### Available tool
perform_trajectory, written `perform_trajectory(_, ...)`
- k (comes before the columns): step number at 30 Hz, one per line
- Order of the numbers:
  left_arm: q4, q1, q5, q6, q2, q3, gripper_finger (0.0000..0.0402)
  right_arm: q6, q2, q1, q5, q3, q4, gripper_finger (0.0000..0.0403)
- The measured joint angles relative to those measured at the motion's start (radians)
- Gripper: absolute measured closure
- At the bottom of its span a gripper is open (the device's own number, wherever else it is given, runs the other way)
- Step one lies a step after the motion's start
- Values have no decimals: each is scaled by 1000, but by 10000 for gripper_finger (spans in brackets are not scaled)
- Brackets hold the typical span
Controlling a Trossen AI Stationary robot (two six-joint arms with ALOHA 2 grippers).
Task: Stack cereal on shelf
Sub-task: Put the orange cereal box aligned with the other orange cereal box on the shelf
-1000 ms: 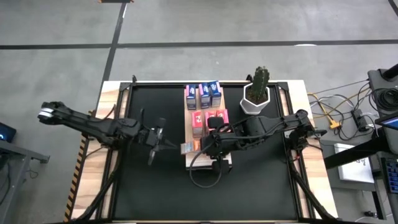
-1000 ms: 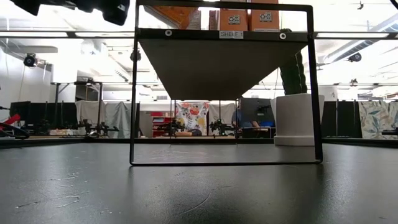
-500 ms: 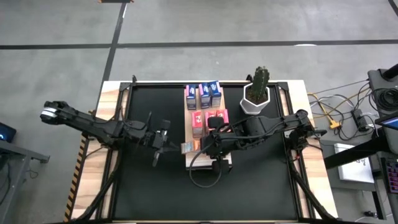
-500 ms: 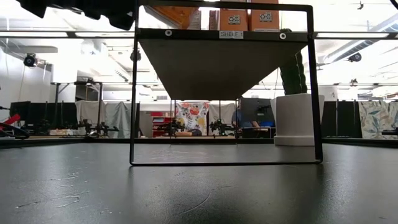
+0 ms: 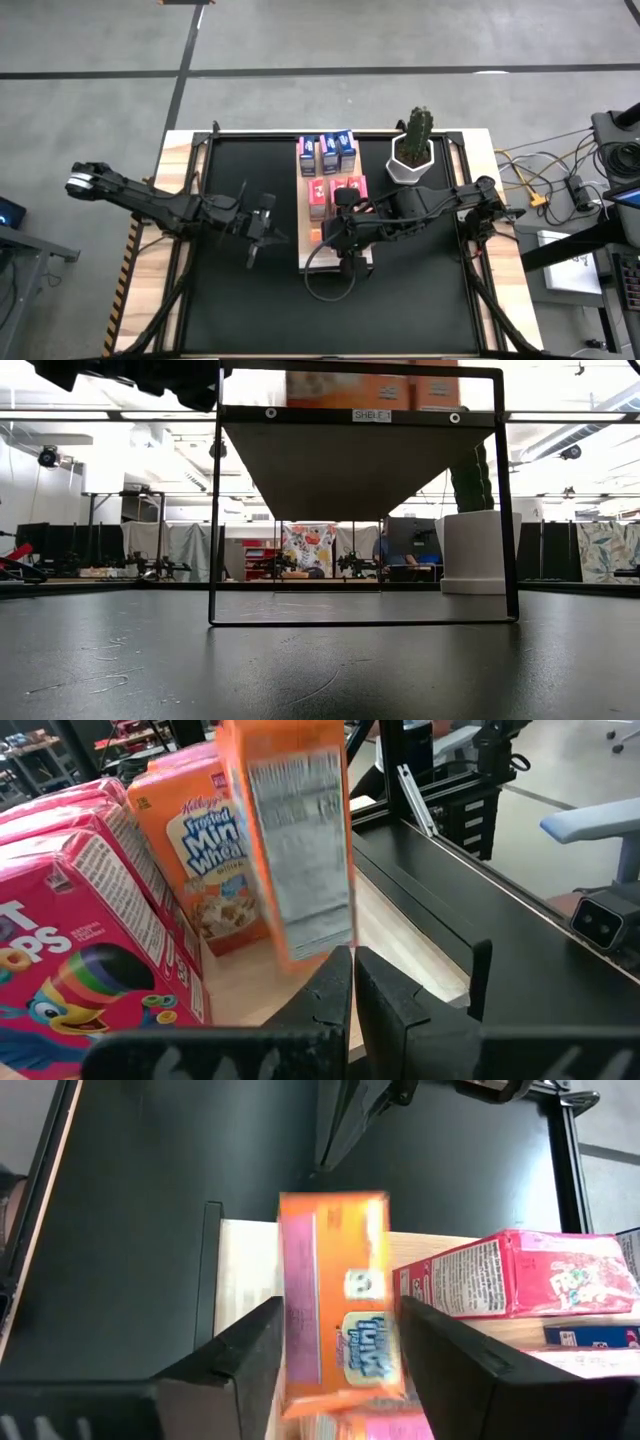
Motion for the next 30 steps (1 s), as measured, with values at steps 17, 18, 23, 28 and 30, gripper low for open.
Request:
perform_trajectory(17,24,0,0,0,3,-1,402,-24,-2,4,-10,30,18,200)
perform_trajectory(18,34,0,0,0,3,-1,402,-24,-2,5,-18,38,3,200)
perform_trajectory(23,112,-4,0,0,16,-1,402,4,-3,26,-19,62,-100,215)
perform_trajectory(28,201,-6,0,3,42,-1,402,59,-4,52,-19,65,-213,274)
perform_trajectory(30,230,-7,0,3,51,-1,402,69,-4,63,-19,65,-241,303)
